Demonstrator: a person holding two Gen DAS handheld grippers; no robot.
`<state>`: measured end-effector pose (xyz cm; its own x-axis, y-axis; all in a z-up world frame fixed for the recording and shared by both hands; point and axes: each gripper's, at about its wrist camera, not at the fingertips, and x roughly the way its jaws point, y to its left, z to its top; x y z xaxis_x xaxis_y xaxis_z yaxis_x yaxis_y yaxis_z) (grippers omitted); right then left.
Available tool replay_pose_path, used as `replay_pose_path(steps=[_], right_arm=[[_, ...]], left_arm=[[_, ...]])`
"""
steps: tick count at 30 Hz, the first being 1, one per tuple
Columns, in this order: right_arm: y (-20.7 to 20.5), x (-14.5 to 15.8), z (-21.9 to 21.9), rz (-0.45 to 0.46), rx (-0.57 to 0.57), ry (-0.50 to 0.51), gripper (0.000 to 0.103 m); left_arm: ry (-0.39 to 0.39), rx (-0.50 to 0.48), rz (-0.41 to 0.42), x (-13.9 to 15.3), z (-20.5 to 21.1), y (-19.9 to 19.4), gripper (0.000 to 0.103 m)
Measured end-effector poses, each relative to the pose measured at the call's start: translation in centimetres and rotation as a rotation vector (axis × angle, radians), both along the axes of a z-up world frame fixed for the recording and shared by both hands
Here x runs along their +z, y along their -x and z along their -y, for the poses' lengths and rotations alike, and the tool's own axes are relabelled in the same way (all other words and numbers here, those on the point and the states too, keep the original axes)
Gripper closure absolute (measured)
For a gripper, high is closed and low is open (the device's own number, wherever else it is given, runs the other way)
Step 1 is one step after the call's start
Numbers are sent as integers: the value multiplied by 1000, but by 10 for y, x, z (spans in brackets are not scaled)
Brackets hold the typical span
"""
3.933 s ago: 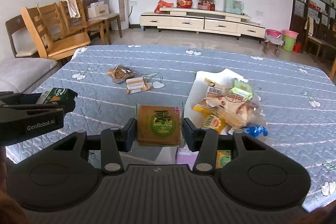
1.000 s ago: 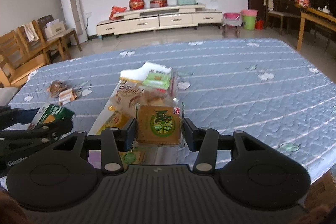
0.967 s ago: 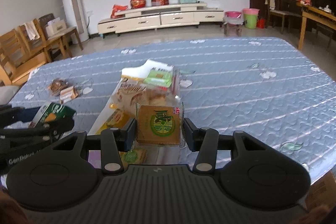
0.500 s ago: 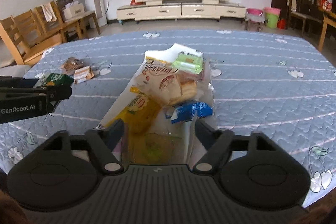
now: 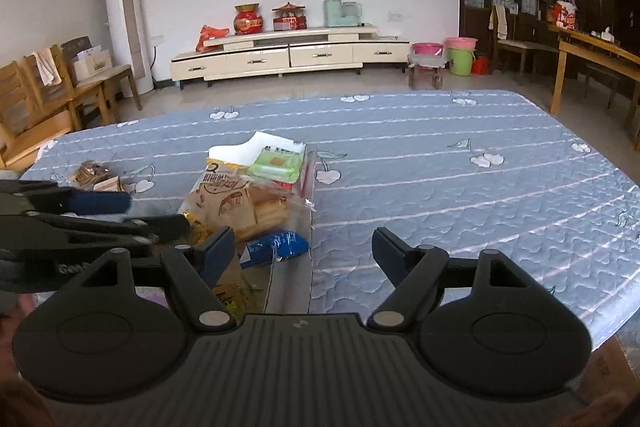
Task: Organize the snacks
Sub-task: 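Lower both boxes onto the paper and open both tools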
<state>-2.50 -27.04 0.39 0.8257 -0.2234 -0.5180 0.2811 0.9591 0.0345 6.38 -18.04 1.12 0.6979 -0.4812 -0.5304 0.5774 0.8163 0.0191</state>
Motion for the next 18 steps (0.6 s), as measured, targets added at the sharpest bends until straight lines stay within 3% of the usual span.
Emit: replay_pose_path(steps=[18], right_arm=[[-40,1,-63,-6,203,20,8]], left_arm=[[-1,353,12,9,-126,1,26]])
